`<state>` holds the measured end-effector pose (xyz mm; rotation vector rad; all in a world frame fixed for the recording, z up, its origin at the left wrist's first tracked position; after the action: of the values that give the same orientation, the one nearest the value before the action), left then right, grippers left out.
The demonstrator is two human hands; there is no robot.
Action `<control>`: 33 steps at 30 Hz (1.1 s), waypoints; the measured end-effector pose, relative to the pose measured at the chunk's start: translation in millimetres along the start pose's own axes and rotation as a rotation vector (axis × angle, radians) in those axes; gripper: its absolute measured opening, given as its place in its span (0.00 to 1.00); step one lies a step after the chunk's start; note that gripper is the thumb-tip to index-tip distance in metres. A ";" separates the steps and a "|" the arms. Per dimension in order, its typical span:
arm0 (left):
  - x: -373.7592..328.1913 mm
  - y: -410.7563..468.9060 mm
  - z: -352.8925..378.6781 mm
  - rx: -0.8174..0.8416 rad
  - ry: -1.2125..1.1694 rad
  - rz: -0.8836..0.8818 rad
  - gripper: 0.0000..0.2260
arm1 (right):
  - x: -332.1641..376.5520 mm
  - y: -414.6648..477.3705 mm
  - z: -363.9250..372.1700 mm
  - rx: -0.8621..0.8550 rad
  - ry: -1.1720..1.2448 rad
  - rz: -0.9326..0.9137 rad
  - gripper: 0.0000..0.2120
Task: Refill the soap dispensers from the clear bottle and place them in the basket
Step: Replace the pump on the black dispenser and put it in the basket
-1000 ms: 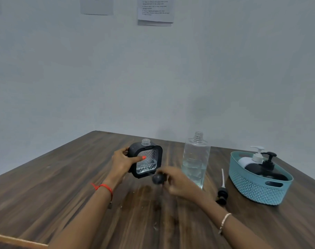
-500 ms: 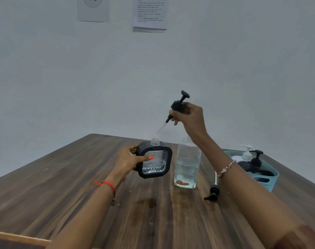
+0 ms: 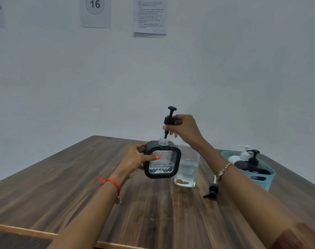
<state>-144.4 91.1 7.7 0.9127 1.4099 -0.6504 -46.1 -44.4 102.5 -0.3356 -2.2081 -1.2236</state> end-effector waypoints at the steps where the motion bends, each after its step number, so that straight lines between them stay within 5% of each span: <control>1: -1.0 -0.8 1.0 0.003 -0.003 0.003 0.19 | -2.1 -2.3 1.6 0.036 -0.033 0.015 0.12; 5: -4.3 -2.8 3.3 0.007 -0.021 0.009 0.19 | -10.3 -11.6 4.4 0.133 -0.109 0.054 0.20; 12: -2.4 -2.2 8.9 0.018 -0.031 0.007 0.16 | -8.7 -21.4 1.7 0.186 0.021 0.105 0.16; 20: 2.0 -3.5 14.7 0.027 -0.068 0.007 0.14 | -21.3 -26.6 6.3 0.031 0.088 0.112 0.15; 26: 5.7 -0.8 10.1 0.093 -0.104 -0.012 0.15 | -30.6 -26.8 -0.1 0.183 0.434 0.143 0.09; 33: 9.4 2.0 12.4 0.091 -0.090 -0.016 0.17 | -27.1 -32.6 2.7 0.021 0.202 0.150 0.14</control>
<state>-135.3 83.0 -2.1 0.9331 1.3172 -0.7640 -41.1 -58.3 62.6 -0.3465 -1.9852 -1.1030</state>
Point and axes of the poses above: each hand's wrist, its own y-axis towards the middle knuckle, its own z-axis out of the palm, x = y × z, the point moved 2 cm from there along y, towards the middle knuckle, and after that the axes turned 8 degrees about -z, right-handed, at the moved point
